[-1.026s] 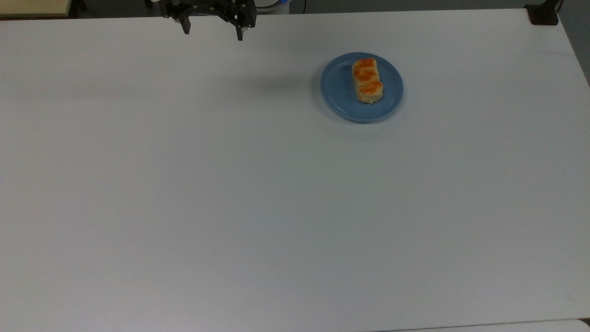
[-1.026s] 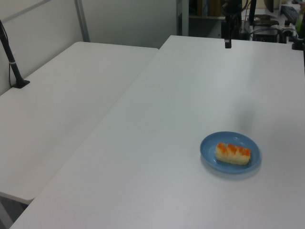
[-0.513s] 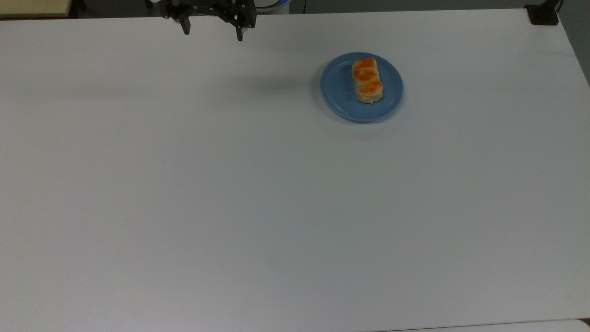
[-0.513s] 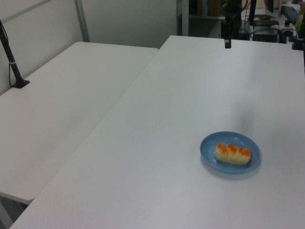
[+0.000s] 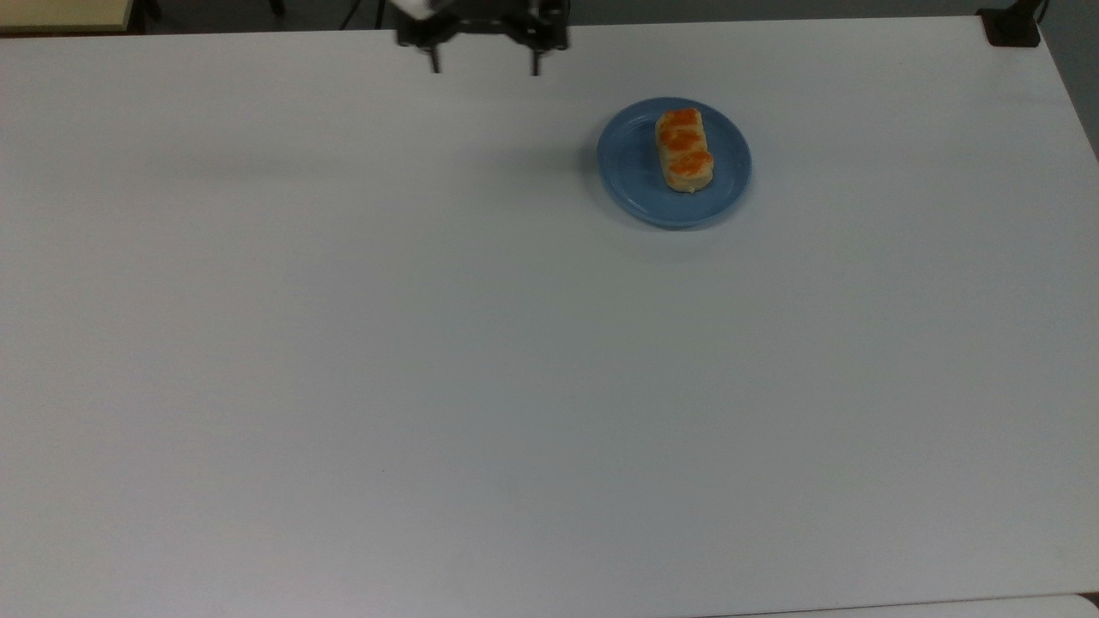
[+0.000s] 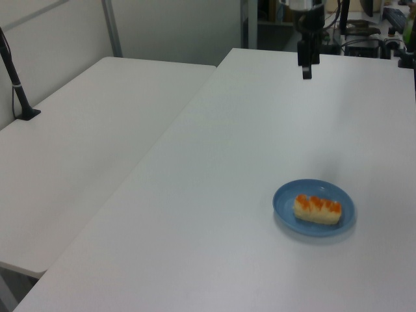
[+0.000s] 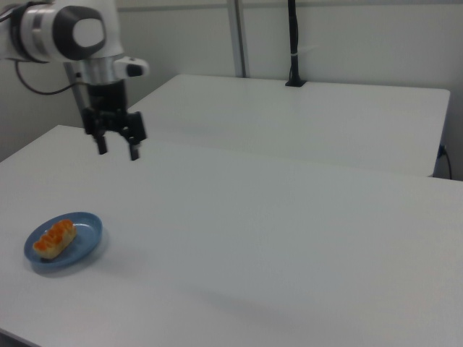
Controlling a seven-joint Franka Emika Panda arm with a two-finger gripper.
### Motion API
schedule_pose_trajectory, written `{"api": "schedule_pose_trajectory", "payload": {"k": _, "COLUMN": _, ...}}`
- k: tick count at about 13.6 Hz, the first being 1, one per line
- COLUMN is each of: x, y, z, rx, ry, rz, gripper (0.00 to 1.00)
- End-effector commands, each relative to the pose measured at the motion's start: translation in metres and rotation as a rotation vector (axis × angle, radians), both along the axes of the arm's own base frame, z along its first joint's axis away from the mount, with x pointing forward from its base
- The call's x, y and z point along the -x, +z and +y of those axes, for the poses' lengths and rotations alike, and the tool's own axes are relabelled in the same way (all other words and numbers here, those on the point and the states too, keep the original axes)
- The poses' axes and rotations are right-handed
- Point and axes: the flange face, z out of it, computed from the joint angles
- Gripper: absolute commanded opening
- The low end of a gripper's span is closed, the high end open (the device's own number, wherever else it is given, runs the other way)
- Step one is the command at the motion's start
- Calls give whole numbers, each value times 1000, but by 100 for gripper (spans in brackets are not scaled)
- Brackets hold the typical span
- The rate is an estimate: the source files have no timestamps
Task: Put the bread on the table
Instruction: 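Move the open gripper over the bread roll on the blue plate, then lower the gripper and close it on the glazed bread roll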
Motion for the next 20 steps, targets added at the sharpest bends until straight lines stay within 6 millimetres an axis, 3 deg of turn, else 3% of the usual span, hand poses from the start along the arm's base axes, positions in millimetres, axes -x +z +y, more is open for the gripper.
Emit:
{"api": "schedule_pose_trajectory", "payload": {"k": 1, "x": 19, "y": -28, "z": 70, "rx": 10, "ry": 32, "rz": 15, "gripper": 100}}
{"api": "schedule_pose_trajectory", "payload": {"k": 6, "x": 38, "y": -107, "z": 168, "rx": 29, "ry": 20, "rz": 28, "gripper": 100}}
{"api": "schedule_pose_trajectory", "payload": {"k": 12, "x": 47, "y": -173, "z": 229, "rx": 52, "ry": -5, "rz": 37, "gripper": 100}}
{"api": "schedule_pose_trajectory", "payload": {"k": 15, "x": 54, "y": -199, "z": 239, "rx": 84, "ry": -1, "rz": 65, "gripper": 99}}
{"api": "schedule_pose_trajectory", "payload": {"k": 20, "x": 71, "y": -231, "z": 246, "rx": 116, "ry": 52, "rz": 65, "gripper": 82}}
